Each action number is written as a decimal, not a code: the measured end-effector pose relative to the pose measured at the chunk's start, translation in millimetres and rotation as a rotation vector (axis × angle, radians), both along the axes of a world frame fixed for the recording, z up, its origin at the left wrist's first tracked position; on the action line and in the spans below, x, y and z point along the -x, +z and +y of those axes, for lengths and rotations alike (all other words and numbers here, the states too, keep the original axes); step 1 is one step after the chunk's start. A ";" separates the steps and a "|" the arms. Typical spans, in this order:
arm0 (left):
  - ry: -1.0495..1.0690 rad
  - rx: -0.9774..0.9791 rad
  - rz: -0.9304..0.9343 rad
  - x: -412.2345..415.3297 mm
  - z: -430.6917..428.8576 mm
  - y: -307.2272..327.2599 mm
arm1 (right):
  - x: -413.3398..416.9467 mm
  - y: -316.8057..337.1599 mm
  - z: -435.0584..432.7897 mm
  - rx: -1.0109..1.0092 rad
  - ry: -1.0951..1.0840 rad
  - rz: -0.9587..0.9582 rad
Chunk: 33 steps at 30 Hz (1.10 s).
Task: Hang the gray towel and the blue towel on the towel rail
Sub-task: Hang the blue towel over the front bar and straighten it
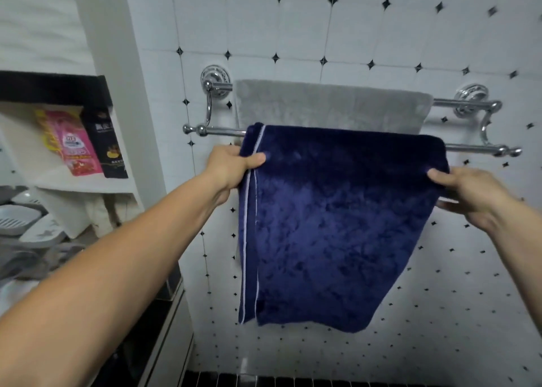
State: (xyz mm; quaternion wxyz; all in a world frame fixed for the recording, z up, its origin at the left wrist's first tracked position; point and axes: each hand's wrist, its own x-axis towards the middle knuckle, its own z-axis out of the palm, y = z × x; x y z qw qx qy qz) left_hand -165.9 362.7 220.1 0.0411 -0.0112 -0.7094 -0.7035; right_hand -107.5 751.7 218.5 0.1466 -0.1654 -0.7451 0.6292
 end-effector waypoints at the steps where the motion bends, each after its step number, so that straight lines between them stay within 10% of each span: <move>1: 0.008 -0.013 0.011 0.1 -0.2 -2.8 | 0.2 -0.4 0.3 0.012 0.010 -0.005; 11: 0.172 0.247 0.210 19.0 20.8 30.1 | 18.9 44.3 -13.2 0.156 -0.073 0.083; 19: 0.344 1.171 0.425 20.4 1.0 53.5 | 18.2 53.4 -7.3 0.187 -0.098 0.118; 21: 0.319 0.985 0.271 21.0 3.3 65.7 | 18.1 55.4 -11.0 0.174 -0.077 0.120; 25: 0.175 -0.308 -0.116 25.0 1.6 84.0 | 17.8 61.7 -13.3 0.231 -0.077 0.147; 27: 0.229 -0.464 -0.139 23.2 0.5 80.6 | 18.4 62.8 -14.4 0.214 -0.096 0.147; 29: 0.296 -0.250 -0.068 17.2 -3.4 71.0 | 18.2 60.6 -14.2 0.155 -0.106 0.119; 33: 0.494 0.794 0.220 15.2 -25.0 50.9 | 20.5 52.7 -10.5 -0.039 -0.123 0.058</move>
